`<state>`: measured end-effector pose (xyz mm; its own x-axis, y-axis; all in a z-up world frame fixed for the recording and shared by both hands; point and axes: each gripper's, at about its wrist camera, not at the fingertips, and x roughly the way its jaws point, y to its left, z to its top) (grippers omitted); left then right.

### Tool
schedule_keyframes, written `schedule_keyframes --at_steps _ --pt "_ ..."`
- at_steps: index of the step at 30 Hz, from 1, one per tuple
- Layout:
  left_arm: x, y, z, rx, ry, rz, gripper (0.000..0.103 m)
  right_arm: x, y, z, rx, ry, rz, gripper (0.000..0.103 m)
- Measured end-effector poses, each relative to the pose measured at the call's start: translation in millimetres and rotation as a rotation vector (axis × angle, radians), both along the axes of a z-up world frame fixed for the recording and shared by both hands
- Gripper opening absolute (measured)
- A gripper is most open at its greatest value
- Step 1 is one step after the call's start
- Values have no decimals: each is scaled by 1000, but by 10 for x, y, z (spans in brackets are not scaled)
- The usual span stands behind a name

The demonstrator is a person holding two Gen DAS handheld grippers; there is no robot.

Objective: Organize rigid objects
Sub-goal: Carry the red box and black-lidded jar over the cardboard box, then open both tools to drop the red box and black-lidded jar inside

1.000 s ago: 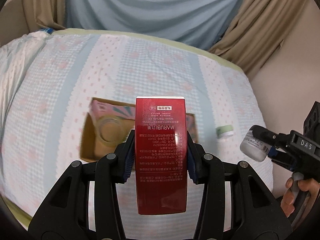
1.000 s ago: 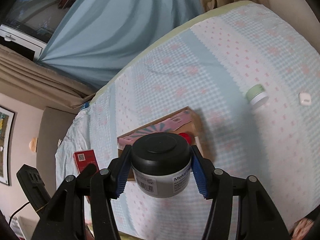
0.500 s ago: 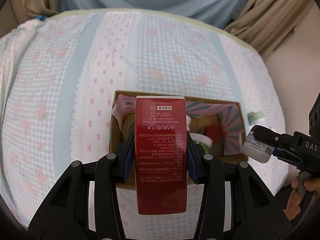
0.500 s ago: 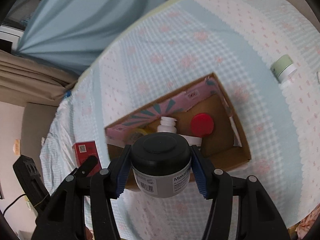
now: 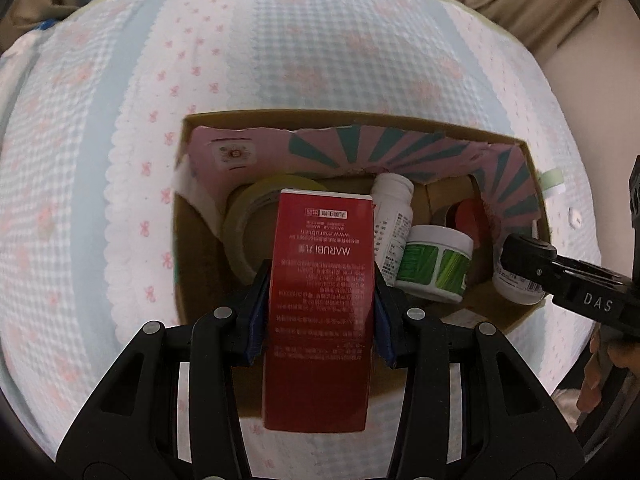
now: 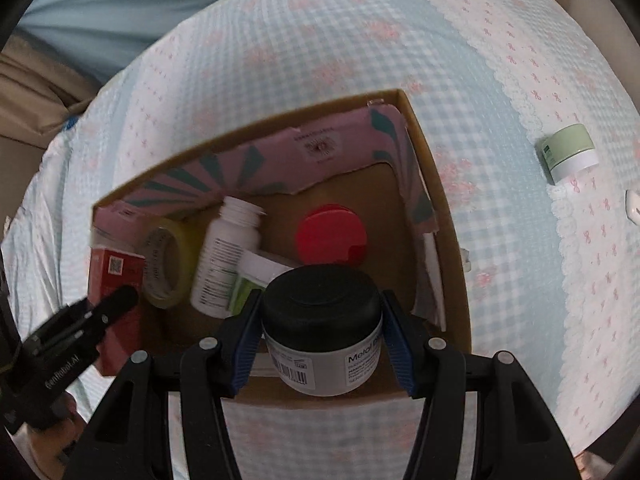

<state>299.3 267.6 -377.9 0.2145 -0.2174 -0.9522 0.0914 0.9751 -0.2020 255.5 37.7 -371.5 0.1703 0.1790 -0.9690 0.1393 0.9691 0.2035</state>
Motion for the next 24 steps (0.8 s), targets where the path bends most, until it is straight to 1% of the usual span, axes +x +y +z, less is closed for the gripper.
schedule_keyframes --at_steps 5,8,9,10,11,12,13,15,19,24 --pt "56 -69 -67 7 21 -17 40 27 -24 -64 -27 17 24 53" --pt "94 -94 -111 35 58 -14 41 48 -2 -81 -23 13 50 53" --pt "90 -90 -100 27 59 -15 53 49 9 -79 -36 11 60 53" --pt "86 -85 -72 8 52 -15 91 44 18 -77 -45 7 65 58" --pt "78 -76 -38 -1 38 -14 101 32 22 -60 -50 -6 70 73" --pt "67 -64 3 -9 18 -12 103 14 18 -31 -54 -24 70 86" --pt "64 -58 31 -14 9 -14 103 -1 16 -10 -55 -38 71 102" --pt "63 -33 57 -1 9 -14 103 -31 10 20 -34 -49 77 103" --pt "13 64 127 0 3 15 103 -97 -4 40 -40 -42 88 103" --pt "-118 160 233 -5 -11 53 103 -164 0 168 -35 -84 89 103"
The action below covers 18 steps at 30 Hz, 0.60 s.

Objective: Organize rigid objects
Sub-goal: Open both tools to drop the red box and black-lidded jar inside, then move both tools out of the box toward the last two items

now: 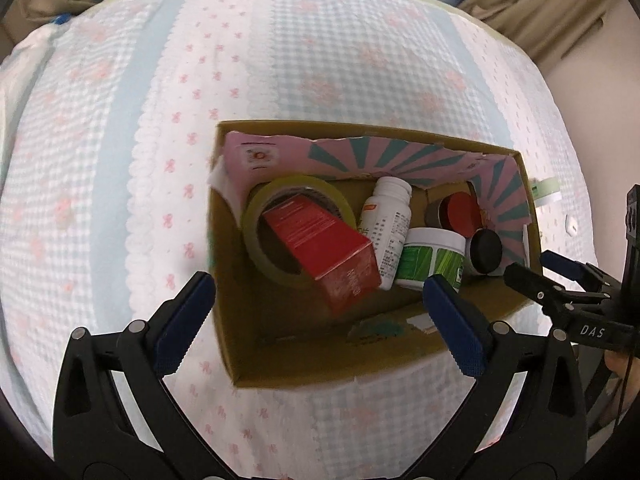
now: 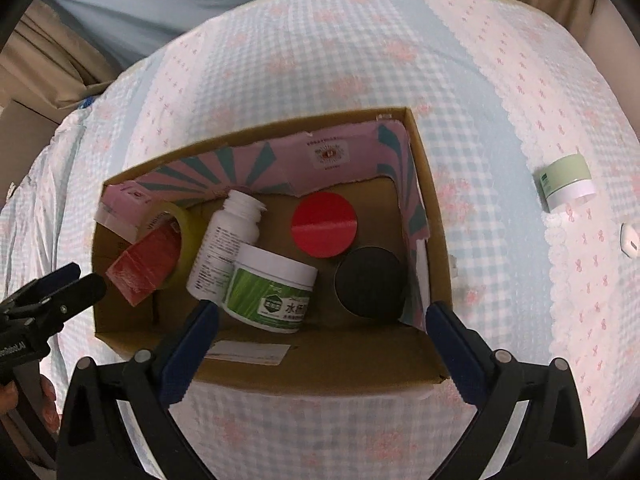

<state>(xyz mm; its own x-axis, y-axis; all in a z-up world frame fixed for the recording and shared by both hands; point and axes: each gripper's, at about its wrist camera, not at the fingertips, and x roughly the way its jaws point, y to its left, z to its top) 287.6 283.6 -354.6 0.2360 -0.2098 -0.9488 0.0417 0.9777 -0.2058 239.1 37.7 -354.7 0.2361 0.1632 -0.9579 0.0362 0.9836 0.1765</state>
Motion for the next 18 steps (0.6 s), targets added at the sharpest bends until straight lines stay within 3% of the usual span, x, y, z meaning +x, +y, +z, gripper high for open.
schedule_keyframes --at_steps 18 --pt "-578 124 819 20 -82 57 103 -420 71 858 5 -107 9 103"
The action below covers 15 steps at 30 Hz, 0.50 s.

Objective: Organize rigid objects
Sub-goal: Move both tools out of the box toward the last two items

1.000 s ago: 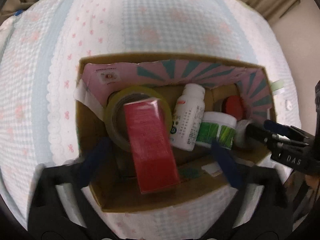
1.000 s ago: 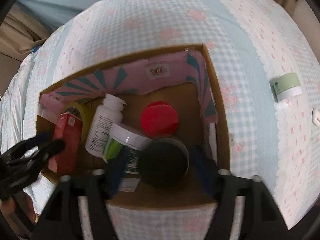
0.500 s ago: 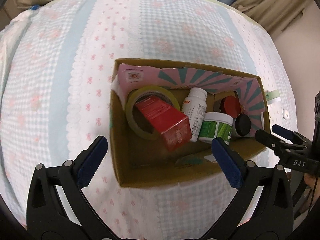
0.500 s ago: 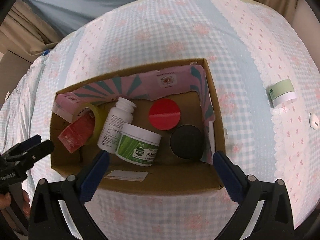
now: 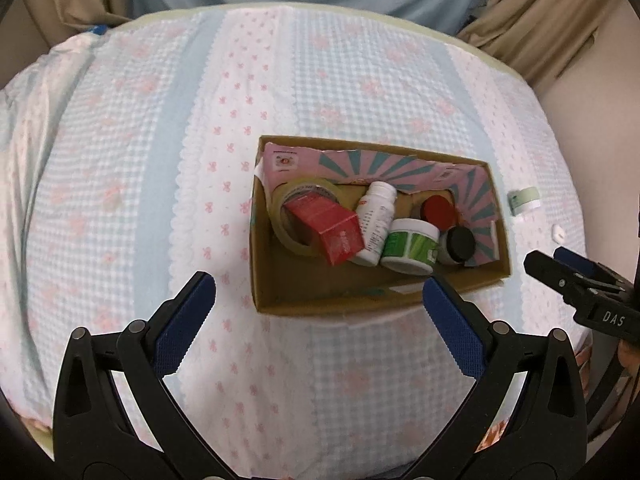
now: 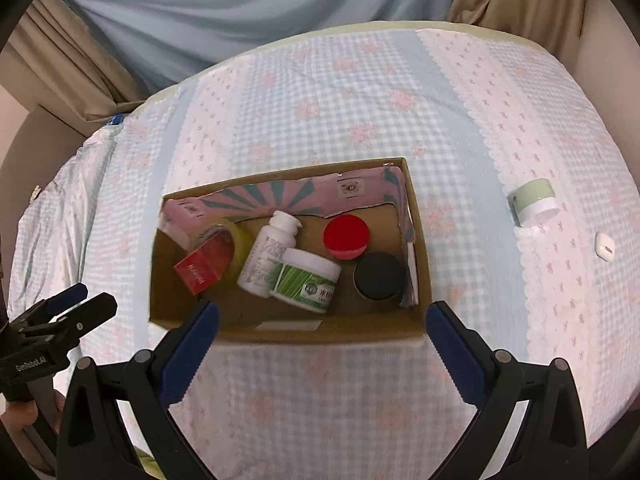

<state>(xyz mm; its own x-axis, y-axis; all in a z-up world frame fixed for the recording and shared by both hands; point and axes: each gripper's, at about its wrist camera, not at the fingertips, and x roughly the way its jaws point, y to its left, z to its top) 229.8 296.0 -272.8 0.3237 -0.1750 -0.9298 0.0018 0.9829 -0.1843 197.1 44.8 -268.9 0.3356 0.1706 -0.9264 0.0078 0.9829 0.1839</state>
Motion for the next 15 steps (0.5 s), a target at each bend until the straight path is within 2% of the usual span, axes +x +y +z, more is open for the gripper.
schedule_keyframes --at_steps 4,8,15 --pt "-132 -43 239 -12 -8 14 103 -182 1 213 -4 -12 -1 103" --pt "-260 -151 527 -16 -55 26 103 -367 -102 435 -5 -25 -15 103" --pt "-370 -606 885 5 -121 17 103 -582 -578 856 -12 -84 -85 103"
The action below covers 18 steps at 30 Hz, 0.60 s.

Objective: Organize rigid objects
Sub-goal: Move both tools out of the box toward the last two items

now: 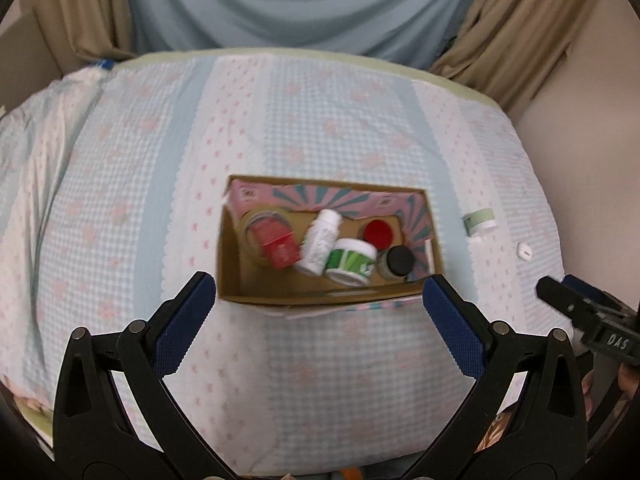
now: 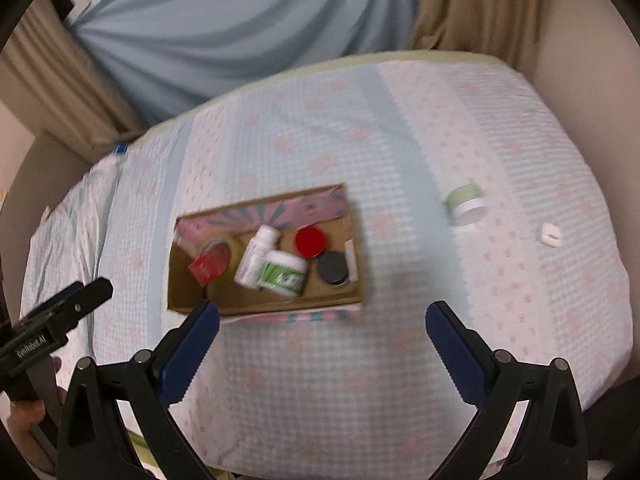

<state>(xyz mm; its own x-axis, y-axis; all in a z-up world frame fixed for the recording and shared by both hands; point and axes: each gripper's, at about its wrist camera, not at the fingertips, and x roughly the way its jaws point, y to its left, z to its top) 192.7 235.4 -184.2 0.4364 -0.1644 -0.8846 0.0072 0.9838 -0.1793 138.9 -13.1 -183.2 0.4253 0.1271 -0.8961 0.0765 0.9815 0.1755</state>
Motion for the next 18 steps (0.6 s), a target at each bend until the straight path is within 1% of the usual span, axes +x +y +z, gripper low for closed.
schedule_keyframes --at_steps 4,8,10,12,15,18 --pt "-35 -460 123 31 -37 -17 103 -128 -490 199 -34 -53 -85 103" --pt "-58 -1022 209 50 -61 -1 103 -241 -1153 248 -42 -68 -158 103" --pt "-49 -1328 215 48 -53 34 103 -273 -1467 238 -43 -73 -169 103" --pt "-53 -1586 207 48 -49 54 103 -272 -1839 187 -52 -59 -178 103" --pt "-20 -2101 155 71 -48 62 103 -246 -2300 104 -31 -60 -178 103" --pt "90 -2568 24 58 -23 60 103 -184 -2683 -12 -41 -47 -168 103"
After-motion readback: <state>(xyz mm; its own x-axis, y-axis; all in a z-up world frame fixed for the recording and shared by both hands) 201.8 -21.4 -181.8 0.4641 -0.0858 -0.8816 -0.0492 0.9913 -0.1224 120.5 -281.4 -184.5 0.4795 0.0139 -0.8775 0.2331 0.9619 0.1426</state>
